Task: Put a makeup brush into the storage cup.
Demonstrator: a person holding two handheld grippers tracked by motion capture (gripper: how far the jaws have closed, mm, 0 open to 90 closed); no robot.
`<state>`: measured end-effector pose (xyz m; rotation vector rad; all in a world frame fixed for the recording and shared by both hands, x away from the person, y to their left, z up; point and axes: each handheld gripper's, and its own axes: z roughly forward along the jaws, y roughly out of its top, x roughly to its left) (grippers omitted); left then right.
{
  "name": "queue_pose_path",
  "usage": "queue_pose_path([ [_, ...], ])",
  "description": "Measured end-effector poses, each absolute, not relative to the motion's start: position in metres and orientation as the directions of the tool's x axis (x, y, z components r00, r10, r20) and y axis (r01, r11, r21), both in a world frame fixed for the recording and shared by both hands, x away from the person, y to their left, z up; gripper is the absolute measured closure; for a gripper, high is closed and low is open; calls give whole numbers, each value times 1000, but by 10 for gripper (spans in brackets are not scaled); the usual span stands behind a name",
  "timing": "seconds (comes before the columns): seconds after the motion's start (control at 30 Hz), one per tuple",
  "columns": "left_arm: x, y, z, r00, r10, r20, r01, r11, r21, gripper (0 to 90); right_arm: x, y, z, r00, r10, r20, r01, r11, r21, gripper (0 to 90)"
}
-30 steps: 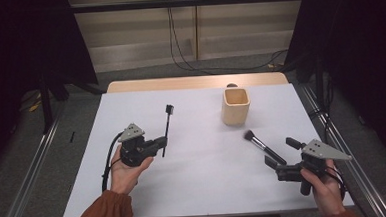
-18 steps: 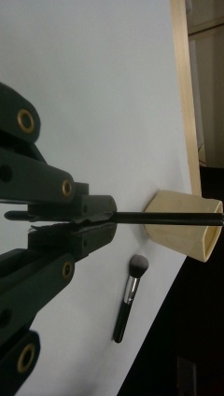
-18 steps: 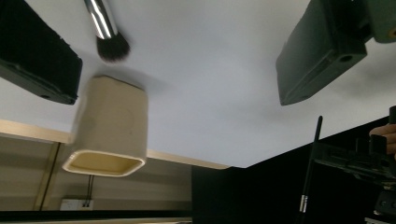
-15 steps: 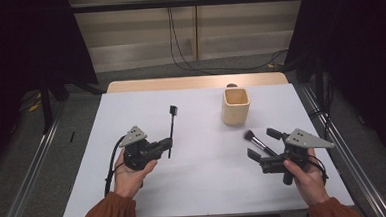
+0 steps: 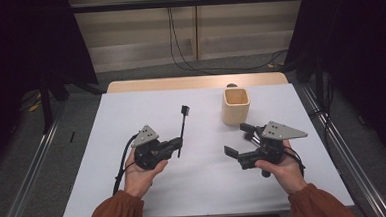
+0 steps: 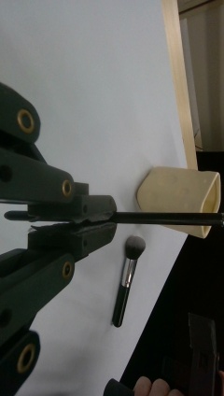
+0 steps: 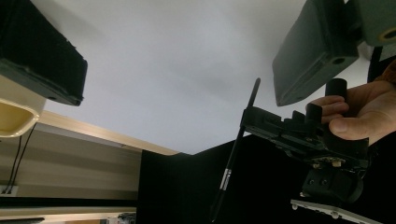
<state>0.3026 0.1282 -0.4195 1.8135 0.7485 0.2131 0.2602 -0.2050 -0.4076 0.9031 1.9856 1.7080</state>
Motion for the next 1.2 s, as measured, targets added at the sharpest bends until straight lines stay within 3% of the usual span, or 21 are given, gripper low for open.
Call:
queue_pose_path([
  [0.73,293,106,-425,805,554,-212,367,-184,912,859,285,-156,-398,-779,609,152,249,78,965,4],
  [0.8,293,104,-425,807,552,-210,362,-180,915,859,287,-151,-398,-786,598,158,254,80,964,29],
  [0.83,293,104,-425,806,555,-206,360,-184,915,859,289,-148,-397,-798,579,166,261,84,962,86],
  [1.0,295,102,-425,808,551,-210,361,-180,915,859,293,-141,-395,-805,574,147,247,100,964,149],
  [1.2,294,99,-426,814,544,-204,356,-191,915,859,303,-136,-398,-809,568,152,251,99,963,334],
])
